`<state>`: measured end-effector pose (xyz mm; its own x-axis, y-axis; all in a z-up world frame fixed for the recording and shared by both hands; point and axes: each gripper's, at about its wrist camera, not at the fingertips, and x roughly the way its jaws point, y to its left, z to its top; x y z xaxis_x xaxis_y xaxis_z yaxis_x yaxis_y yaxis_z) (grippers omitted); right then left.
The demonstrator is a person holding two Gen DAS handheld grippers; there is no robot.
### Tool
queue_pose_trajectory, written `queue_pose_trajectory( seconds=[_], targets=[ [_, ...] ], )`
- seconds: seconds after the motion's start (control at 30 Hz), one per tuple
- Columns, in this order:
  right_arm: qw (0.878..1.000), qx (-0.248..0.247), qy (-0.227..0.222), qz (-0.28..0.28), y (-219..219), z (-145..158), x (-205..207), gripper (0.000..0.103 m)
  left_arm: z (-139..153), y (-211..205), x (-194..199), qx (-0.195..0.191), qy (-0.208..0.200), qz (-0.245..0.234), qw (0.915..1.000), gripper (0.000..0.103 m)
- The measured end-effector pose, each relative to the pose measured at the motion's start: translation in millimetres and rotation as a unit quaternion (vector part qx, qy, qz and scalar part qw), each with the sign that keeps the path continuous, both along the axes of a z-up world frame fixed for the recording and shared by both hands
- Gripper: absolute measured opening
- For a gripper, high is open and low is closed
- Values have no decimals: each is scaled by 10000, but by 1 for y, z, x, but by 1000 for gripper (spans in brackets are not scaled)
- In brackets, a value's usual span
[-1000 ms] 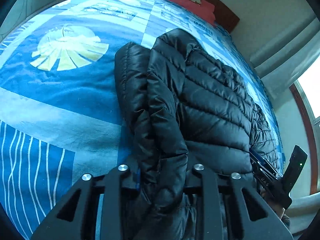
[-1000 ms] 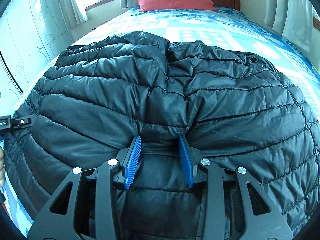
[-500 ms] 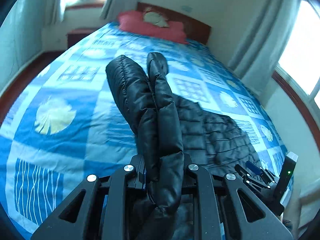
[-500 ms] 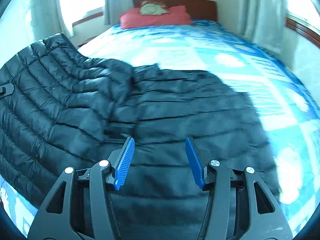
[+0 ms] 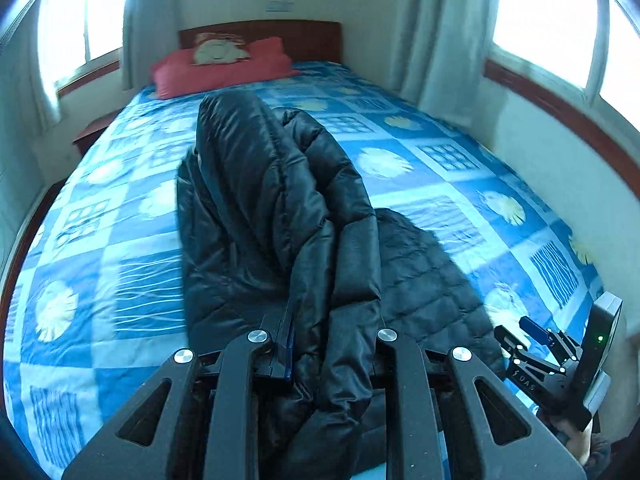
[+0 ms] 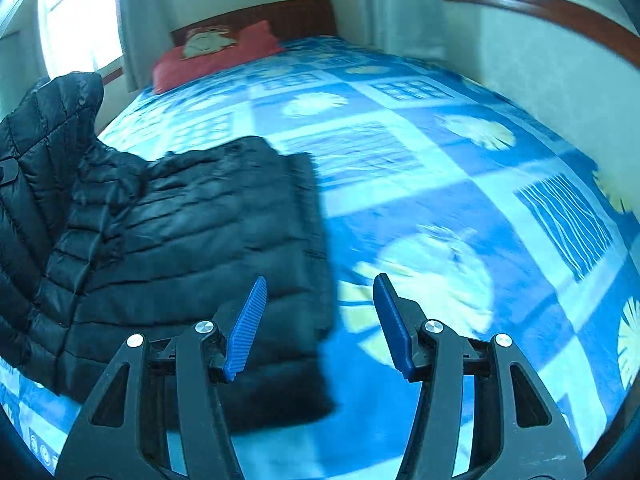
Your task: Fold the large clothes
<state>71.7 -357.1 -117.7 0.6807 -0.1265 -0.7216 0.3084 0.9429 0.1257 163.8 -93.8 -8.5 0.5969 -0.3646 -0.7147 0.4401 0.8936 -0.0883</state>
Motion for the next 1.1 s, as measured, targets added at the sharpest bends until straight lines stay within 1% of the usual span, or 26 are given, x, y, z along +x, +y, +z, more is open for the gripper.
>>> queue_pose_trajectory(
  seconds=[0.17,0.23,0.3,0.43,0.5,0.63,0.73,1.1],
  targets=[
    [9995,114,85,-274,-37,-10,-13,55,-19,-59,-6,105,110,-395,9991,19],
    [9991,163,114,-370,-49,-15,-17,55,-30,-79,-7,135,223,-518,9983,19],
    [9987,196,138,-445,-58,-19,-21,55,-48,-100,-9,259,340,-610,9972,19],
    [9979,266,210,-553,-73,-28,-25,55,-78,-126,-13,520,436,-668,9954,19],
    [9976,292,249,-584,-78,-32,-26,55,-87,-136,-15,588,454,-671,9950,19],
    [9967,353,325,-652,-85,-41,-26,55,-101,-144,-16,628,480,-675,9946,19],
    [9963,388,363,-671,-87,-45,-25,55,-106,-144,-18,612,486,-666,9947,19],
    [9961,317,444,-695,-87,-48,-24,55,-106,-144,-22,549,425,-605,9958,21]
  ],
)
